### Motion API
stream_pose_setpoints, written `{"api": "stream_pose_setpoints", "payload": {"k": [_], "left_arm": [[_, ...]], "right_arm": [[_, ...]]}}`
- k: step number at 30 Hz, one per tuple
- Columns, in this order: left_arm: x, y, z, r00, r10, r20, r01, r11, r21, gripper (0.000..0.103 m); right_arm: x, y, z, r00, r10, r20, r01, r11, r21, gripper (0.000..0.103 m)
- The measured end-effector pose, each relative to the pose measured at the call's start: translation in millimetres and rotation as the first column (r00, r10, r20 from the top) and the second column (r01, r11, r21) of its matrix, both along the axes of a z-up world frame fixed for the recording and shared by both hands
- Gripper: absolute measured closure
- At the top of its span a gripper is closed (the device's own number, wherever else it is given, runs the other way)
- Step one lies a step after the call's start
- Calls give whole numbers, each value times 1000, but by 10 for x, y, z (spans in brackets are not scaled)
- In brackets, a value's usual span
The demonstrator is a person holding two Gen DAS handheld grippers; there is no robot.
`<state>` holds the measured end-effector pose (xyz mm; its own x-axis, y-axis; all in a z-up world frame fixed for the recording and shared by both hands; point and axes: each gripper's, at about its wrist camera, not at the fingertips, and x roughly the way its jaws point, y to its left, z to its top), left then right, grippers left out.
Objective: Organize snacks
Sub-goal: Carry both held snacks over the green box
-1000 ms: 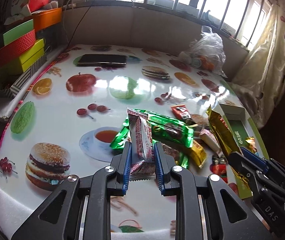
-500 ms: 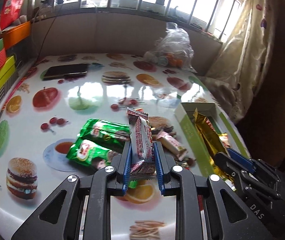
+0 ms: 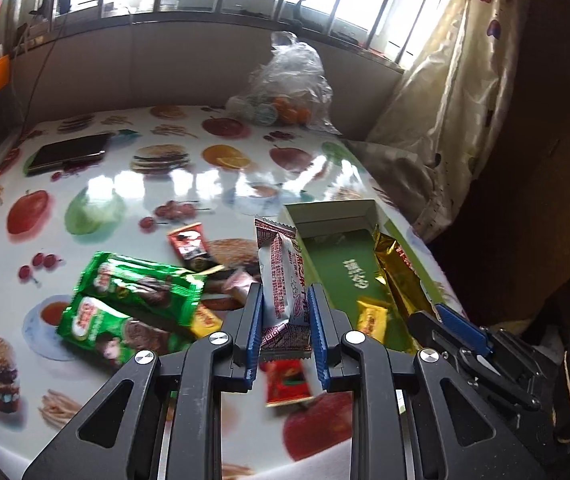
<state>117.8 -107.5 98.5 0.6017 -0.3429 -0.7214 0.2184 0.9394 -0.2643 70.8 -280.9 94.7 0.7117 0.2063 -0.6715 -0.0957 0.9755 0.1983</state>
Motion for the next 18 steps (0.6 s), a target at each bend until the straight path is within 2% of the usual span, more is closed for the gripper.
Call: {"api": "stream_pose_setpoints", "payload": {"k": [7,18], "left_arm": [[136,-348,-98,997,-74,-38,73,997,-27,80],[259,-697,-340,988,-132,-77,133,991,12,80]], "right_arm": [[9,-272,-89,997,-71,-26,71,997,-25,80],[87,-583,-272,986,-154,-69,151,988,-43,80]]}}
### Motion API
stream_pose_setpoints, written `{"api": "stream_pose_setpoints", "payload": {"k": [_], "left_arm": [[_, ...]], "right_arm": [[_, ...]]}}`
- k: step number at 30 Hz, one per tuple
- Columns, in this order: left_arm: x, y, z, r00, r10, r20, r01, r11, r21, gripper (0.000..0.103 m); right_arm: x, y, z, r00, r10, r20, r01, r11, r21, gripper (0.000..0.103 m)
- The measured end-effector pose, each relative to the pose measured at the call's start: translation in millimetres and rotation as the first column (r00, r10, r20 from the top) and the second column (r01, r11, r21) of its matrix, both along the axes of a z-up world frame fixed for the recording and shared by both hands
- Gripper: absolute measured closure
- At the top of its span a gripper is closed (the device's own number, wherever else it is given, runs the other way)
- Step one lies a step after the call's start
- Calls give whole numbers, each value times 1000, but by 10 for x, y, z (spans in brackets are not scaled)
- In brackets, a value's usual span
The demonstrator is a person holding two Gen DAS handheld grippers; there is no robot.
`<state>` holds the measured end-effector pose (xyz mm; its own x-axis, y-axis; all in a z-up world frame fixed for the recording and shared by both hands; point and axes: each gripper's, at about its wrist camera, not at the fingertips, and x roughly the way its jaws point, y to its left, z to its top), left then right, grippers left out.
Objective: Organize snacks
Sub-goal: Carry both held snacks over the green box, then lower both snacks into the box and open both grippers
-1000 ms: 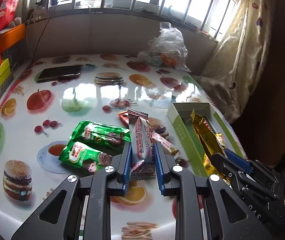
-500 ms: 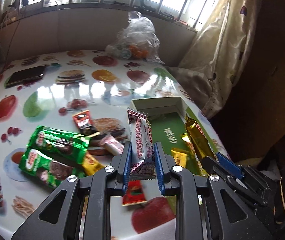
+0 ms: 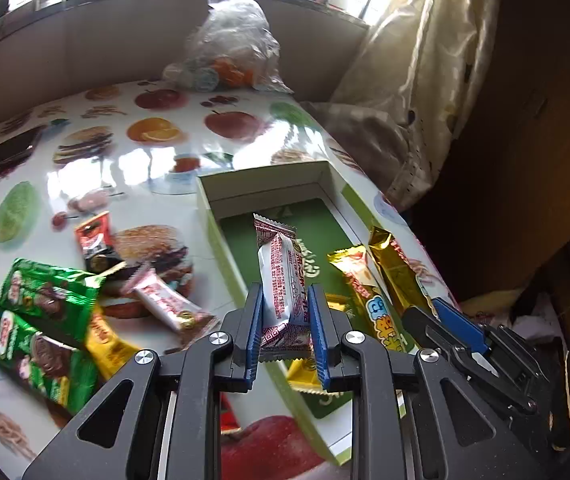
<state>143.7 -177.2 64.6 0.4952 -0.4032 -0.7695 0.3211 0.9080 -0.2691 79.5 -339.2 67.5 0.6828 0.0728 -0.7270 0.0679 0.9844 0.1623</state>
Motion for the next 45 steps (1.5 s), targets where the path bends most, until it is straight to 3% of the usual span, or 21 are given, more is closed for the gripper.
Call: {"api": "stream_pose_setpoints", "payload": {"k": [21,45], "left_arm": [[48,-320,-258,999,-37,-23,39,996,86,80],[68,-329,-318,998,-33,-46,37,995,97,80]], "right_arm": [[99,-159,-257,998,-38,-43,35,997,-67,80],[111,-168,-271,999,-26,-38,24,998,-53,80]]}}
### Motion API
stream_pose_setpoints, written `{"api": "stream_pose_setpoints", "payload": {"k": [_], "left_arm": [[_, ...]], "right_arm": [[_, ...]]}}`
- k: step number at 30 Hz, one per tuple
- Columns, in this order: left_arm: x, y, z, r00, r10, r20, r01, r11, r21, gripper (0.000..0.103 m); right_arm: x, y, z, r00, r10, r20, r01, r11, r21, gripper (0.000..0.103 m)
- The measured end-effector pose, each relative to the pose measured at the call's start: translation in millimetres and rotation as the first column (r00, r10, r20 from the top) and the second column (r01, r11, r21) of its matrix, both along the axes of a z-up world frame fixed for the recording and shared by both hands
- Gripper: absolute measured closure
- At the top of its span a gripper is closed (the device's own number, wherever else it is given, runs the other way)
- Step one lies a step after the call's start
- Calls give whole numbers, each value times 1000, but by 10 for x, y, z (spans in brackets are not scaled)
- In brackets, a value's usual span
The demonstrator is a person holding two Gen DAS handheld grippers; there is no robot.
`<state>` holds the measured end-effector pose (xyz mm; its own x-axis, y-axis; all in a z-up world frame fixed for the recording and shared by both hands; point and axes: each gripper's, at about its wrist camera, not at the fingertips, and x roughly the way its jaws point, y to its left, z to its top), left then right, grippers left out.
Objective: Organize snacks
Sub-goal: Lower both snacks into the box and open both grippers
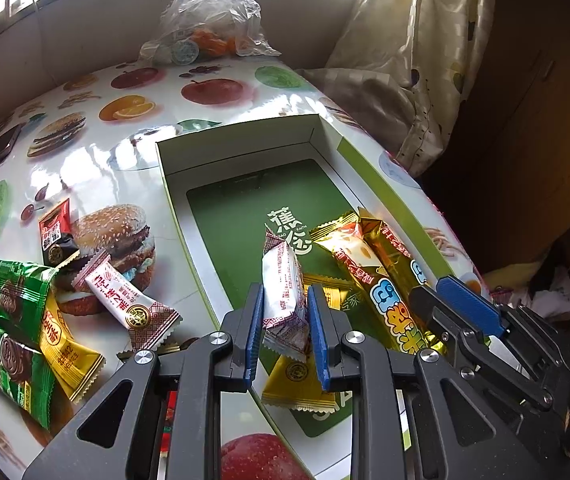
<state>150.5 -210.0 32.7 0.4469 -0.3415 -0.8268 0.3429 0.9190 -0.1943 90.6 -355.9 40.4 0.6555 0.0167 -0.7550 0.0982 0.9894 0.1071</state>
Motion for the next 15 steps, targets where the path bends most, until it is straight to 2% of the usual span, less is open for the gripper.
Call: {"api": "stream_pose_setpoints", "payload": {"k": [14,15], "left_arm": [[-34,55,32,1000,2,11,-2,1000,-10,80],[-39,61,40,1000,3,12,-3,1000,-9,76]], "right_arm": [[-35,47,23,1000,0,2,0,1000,19,74],[-43,47,31,1000,-1,4,1,1000,17,73]]}}
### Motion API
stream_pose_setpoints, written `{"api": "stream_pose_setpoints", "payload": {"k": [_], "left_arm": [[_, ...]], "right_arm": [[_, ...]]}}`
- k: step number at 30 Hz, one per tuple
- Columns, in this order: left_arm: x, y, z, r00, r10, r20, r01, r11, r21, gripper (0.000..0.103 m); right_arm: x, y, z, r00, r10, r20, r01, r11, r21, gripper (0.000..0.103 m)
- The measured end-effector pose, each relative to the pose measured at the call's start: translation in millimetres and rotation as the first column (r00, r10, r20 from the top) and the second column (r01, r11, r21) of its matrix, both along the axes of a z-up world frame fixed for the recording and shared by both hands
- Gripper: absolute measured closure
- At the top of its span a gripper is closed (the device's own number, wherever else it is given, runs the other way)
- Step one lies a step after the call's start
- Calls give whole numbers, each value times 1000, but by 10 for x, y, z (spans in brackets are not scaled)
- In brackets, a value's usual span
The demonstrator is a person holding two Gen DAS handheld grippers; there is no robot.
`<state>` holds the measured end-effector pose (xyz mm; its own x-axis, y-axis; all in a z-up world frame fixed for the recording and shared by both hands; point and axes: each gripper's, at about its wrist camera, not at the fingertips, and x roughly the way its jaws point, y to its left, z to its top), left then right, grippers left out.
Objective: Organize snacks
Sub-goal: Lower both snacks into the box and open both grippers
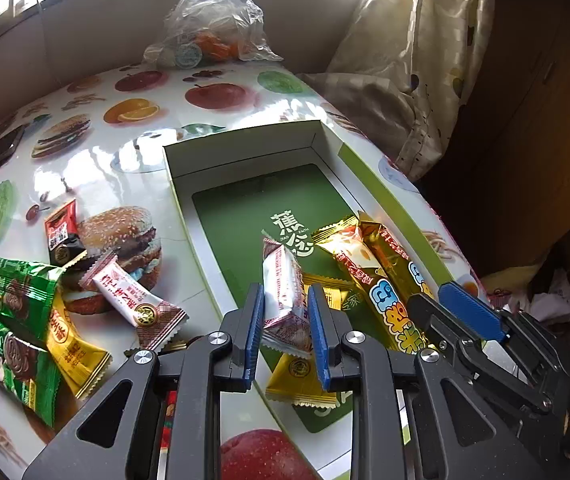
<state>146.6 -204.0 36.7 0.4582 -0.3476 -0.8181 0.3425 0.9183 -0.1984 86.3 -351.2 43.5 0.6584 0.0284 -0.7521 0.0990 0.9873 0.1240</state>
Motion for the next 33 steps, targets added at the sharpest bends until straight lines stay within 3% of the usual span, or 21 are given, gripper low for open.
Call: {"api": "stream_pose_setpoints", "payload": {"k": [2,4,17,26,33], "left_arm": [[-10,10,21,1000,-1,5,1,1000,-8,64],[-29,12,47,1000,-4,8,5,1000,-21,59],[-164,125,190,999,23,40,-22,1000,-22,58],[-292,437,363,991,82,106,-81,997,-18,58],[-346,693,374,986,125,107,-125,992,-12,57]], "right_arm": [[-17,4,17,1000,-1,4,1,1000,1,72],[-34,9,36,1000,-1,8,1,1000,4,72],[-127,42,160,999,4,32,-4,1000,0,69],[-164,179,271,998,26,63,-26,1000,-3,64],[-175,364,336,995,64,82,-64,998,2,62]]}}
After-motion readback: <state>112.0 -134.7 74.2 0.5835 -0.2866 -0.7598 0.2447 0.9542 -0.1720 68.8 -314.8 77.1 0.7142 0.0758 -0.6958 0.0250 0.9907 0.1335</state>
